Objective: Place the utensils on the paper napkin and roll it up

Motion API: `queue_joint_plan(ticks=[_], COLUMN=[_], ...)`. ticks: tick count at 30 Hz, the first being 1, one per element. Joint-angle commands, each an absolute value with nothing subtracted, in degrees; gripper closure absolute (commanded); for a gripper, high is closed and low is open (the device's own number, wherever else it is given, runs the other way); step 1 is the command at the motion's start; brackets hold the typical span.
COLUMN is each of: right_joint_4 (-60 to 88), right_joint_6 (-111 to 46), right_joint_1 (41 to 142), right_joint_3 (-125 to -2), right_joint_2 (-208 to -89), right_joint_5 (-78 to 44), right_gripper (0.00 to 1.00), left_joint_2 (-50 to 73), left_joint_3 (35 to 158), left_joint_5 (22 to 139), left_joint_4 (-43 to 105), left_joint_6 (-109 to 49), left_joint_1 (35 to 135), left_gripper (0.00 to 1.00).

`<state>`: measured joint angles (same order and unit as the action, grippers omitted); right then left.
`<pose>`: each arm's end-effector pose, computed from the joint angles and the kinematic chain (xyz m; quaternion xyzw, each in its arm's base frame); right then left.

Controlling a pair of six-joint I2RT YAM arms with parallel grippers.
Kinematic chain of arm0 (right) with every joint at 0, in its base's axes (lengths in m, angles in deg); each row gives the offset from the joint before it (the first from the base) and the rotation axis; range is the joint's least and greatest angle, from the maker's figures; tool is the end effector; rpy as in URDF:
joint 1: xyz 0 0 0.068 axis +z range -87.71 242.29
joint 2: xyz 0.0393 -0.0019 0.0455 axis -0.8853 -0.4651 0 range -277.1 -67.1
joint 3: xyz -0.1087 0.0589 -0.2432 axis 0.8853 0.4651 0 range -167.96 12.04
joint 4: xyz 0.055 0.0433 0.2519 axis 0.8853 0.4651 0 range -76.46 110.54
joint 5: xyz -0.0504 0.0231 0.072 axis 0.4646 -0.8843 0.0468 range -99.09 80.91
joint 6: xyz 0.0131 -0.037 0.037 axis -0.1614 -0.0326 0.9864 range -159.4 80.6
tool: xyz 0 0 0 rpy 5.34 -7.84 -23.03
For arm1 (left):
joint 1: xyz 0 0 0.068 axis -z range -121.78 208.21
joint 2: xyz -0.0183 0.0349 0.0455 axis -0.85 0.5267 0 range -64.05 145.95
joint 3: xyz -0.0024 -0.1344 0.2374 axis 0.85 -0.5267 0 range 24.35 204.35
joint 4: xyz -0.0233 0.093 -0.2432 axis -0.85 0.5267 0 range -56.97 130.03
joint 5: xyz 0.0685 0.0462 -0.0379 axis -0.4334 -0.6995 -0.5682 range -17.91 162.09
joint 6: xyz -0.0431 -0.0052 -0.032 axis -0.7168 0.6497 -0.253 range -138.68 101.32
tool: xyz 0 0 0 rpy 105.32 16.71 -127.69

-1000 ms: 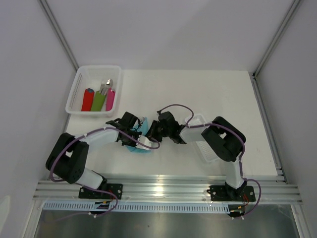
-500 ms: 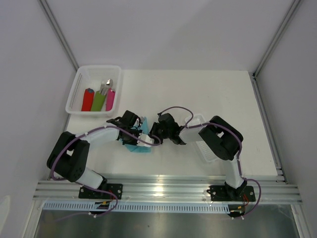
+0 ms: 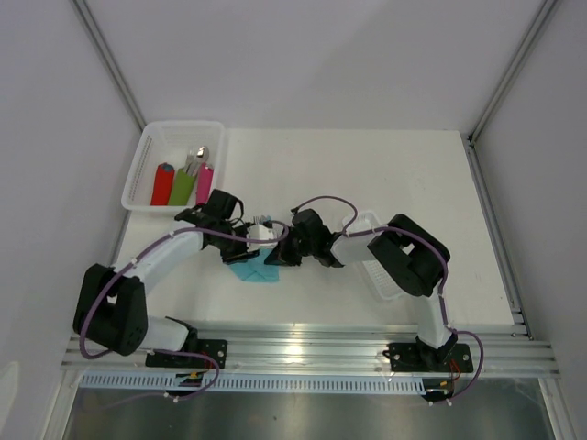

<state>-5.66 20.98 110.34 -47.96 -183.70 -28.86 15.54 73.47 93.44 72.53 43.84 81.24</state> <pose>0.2640 0.3118 0.1127 0.0193 0.8862 0.4441 0.1304 0.2256 -0.1098 0.1999 0.6808 0.6885 -0.1140 0.2225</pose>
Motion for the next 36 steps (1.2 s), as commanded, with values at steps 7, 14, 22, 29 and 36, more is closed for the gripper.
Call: queue_joint_plan(ticks=[7,14,22,29,36], right_joint_4=[-6.15,-6.06,-5.89,-5.01,-4.92], right_joint_6=[20.71,20.36,20.27,19.66,19.66], right_joint_1=[111.24,111.24,111.24,111.15,111.07], right_joint_3=[-48.69,-48.69,-48.86,-49.22,-48.78], right_joint_2=[-185.14,-185.22,-185.23,-185.14,-185.23], right_joint_5=[-27.02,-27.11,-27.11,-26.67,-26.41], right_gripper=[1.00,1.00,1.00,1.00,1.00], left_joint_2=[15.40,22.25,28.32,31.22,29.82], left_joint_3=[79.55,77.52,79.72,81.65,83.06], left_joint_5=[91.09,84.84,86.07,89.66,94.40], left_joint_4=[73.37,66.78,68.53,72.49,74.42], left_joint_6=[17.37,13.49,12.35,12.61,12.08], left_joint_1=[70.09,69.03,67.80,67.71,67.71], left_gripper=[0.52,0.49,0.46,0.53,0.78])
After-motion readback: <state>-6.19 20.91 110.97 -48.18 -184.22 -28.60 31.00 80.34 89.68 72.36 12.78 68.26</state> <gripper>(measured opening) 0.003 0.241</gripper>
